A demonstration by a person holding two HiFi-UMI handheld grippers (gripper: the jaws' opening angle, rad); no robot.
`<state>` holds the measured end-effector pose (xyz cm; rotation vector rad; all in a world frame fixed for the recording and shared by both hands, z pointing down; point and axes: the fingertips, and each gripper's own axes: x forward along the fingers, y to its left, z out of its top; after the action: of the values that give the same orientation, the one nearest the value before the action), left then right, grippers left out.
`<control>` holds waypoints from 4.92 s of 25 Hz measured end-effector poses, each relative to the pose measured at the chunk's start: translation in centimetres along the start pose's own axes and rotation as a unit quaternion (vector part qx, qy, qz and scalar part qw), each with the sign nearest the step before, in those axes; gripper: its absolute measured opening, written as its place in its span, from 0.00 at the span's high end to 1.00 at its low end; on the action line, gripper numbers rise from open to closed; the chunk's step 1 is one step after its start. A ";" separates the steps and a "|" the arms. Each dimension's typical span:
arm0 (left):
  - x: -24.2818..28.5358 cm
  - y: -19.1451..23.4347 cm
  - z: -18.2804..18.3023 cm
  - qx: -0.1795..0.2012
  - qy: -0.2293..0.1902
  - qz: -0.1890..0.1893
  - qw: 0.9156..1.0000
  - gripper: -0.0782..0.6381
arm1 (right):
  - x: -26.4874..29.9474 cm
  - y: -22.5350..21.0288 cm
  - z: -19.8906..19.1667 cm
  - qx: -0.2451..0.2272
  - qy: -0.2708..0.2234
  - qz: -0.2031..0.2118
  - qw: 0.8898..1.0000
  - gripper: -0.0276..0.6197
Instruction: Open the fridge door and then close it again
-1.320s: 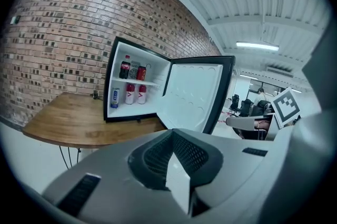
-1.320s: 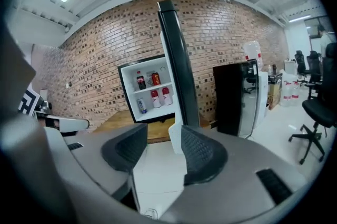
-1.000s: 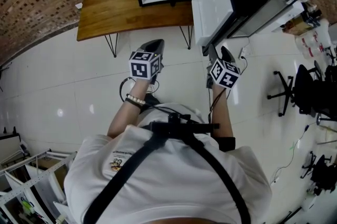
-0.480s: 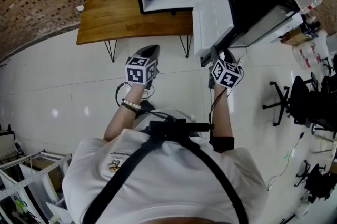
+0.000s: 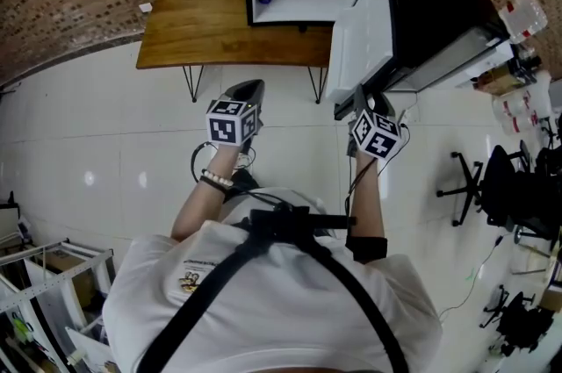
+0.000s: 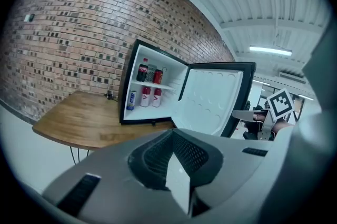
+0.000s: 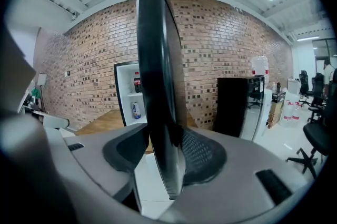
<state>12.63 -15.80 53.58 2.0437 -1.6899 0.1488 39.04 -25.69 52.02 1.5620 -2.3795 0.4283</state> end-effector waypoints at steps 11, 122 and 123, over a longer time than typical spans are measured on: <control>-1.9 4.0 -0.2 -0.020 -0.007 0.024 0.999 0.89 | 2.5 8.2 -0.2 -0.040 0.003 0.087 0.995 0.58; -0.3 5.6 3.4 0.043 -0.008 0.006 0.999 0.89 | 5.4 19.6 -2.1 -0.038 0.017 0.111 0.993 0.94; -0.5 4.8 3.1 0.046 -0.008 0.003 0.999 0.89 | 4.6 18.8 -2.7 -0.034 0.021 0.107 0.993 0.94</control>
<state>7.25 -17.27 52.09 2.1108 -1.7282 0.2169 20.09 -21.46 54.32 1.2615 -2.5115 0.4125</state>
